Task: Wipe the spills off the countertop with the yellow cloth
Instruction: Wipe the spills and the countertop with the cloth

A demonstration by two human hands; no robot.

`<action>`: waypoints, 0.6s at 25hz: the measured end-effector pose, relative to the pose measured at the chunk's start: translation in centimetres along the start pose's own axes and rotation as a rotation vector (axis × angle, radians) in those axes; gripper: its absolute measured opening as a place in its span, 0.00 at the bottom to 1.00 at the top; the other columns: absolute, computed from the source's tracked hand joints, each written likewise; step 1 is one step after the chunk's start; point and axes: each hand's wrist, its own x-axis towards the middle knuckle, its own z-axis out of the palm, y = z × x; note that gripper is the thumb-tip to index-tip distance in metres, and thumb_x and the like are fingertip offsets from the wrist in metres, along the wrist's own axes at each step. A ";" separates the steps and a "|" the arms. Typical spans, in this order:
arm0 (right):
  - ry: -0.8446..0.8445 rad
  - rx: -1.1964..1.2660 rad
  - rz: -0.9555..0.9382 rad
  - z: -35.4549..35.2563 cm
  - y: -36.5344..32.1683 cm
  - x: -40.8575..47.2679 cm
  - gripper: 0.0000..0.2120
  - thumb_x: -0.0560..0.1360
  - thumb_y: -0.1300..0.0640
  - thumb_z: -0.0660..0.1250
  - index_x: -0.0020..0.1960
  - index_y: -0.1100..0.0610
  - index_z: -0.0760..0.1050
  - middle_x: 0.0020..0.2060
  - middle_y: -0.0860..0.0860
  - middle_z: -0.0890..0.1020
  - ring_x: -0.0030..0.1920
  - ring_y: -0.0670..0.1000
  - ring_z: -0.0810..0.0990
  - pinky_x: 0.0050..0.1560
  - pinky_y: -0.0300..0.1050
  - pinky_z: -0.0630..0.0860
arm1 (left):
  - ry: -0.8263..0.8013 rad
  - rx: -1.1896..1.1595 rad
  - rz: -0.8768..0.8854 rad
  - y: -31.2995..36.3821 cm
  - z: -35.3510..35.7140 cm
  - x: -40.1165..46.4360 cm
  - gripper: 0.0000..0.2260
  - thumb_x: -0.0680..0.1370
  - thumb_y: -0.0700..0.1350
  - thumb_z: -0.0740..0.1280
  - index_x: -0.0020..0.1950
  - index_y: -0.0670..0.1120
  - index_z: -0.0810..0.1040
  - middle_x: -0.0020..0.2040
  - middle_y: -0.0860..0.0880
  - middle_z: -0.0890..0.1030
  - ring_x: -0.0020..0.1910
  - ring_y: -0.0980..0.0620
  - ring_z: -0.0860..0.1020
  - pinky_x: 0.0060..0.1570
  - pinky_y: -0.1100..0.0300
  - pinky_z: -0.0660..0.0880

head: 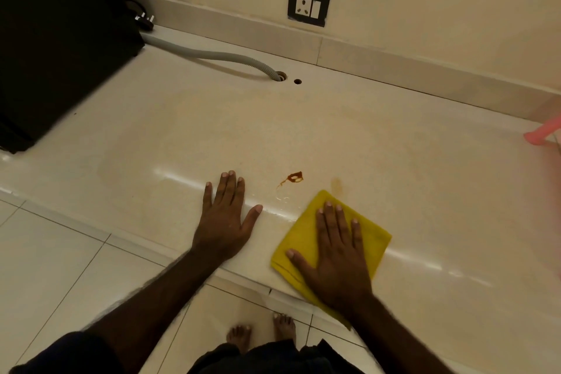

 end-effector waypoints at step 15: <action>0.048 0.034 0.262 -1.1 3.1 4.2 0.53 0.78 0.22 0.44 0.87 0.62 0.49 0.87 0.60 0.50 0.88 0.61 0.47 0.85 0.69 0.47 | 0.013 0.030 -0.004 0.0 0.2 -0.1 0.39 0.82 0.70 0.38 0.85 0.46 0.46 0.86 0.46 0.45 0.85 0.50 0.41 0.84 0.41 0.42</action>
